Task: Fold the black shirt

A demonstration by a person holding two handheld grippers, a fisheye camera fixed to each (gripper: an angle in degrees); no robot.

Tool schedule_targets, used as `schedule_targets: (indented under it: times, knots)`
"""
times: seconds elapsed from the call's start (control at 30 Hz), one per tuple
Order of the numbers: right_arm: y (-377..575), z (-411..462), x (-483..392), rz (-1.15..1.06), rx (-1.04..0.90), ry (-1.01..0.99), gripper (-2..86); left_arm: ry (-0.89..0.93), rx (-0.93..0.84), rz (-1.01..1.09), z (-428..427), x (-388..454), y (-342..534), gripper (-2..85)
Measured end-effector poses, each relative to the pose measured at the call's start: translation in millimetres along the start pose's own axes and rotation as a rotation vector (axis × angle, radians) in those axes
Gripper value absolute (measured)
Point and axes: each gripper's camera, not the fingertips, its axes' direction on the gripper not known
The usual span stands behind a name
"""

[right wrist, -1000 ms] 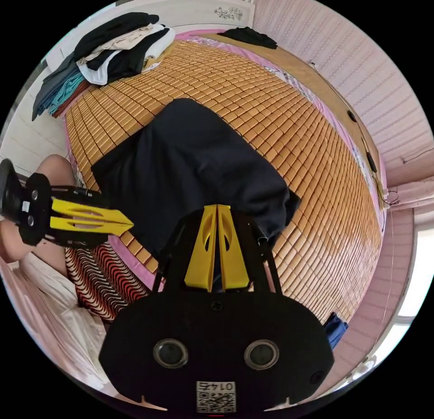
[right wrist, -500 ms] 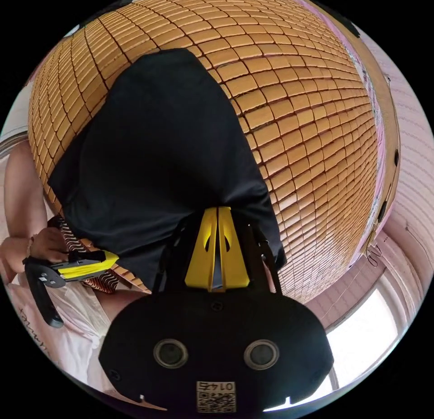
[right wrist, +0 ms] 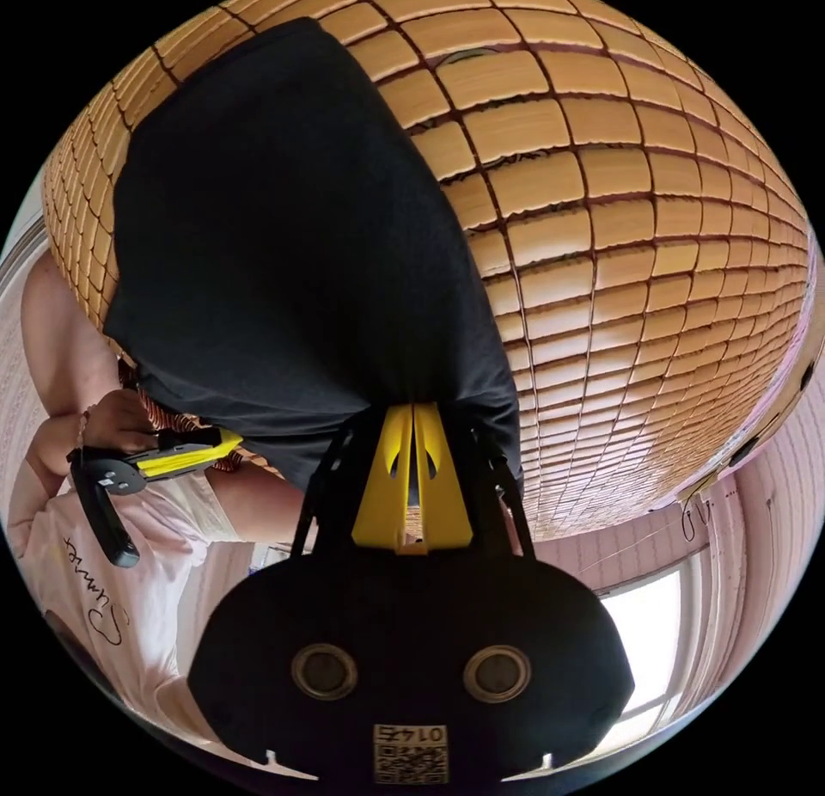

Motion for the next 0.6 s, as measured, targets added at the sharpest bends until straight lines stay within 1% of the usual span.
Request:
schedule_targets:
  times: [0.13, 0.2, 0.23, 0.3, 0.37, 0.4, 0.47, 0.5, 0.53, 0.57, 0.6]
  knots:
    - [40, 27, 8, 0.118, 0.215, -0.049, -0.9, -0.024, -0.004, 0.019, 1, 8, 5, -0.9]
    - [59, 43, 11, 0.103, 0.285, -0.073, -0.9, -0.060, 0.016, 0.011, -1, 12, 7, -0.8]
    - [72, 51, 10, 0.072, 0.325, -0.065, -0.9, -0.099, 0.051, 0.049, -5, 20, 9, -0.8]
    - [97, 65, 13, 0.085, 0.426, -0.094, -0.9, -0.120, 0.116, 0.100, -19, 32, 10, -0.7]
    - [158, 84, 26, 0.216, 0.720, -0.186, -0.8, -0.110, 0.170, 0.126, -37, 44, 10, -0.5]
    - [178, 91, 30, 0.262, 0.812, -0.216, -0.6, -0.112, 0.181, 0.131, -40, 47, 10, -0.5]
    - [263, 135, 30, 0.380, 1.148, -0.340, 0.1, -0.115, 0.214, 0.124, -48, 55, 8, 0.2]
    - [283, 150, 26, 0.397, 1.207, -0.354, 0.4, -0.111, 0.226, 0.115, -50, 57, 7, 0.5]
    - [317, 185, 15, 0.457, 1.277, -0.362, 1.4, -0.096, 0.243, 0.089, -51, 59, 5, 1.8]
    - [344, 224, 2, 0.545, 1.286, -0.365, 3.2, -0.074, 0.250, 0.075, -49, 61, 3, 3.7]
    - [355, 245, -5, 0.594, 1.277, -0.366, 4.4, -0.065, 0.251, 0.074, -48, 63, 1, 4.9]
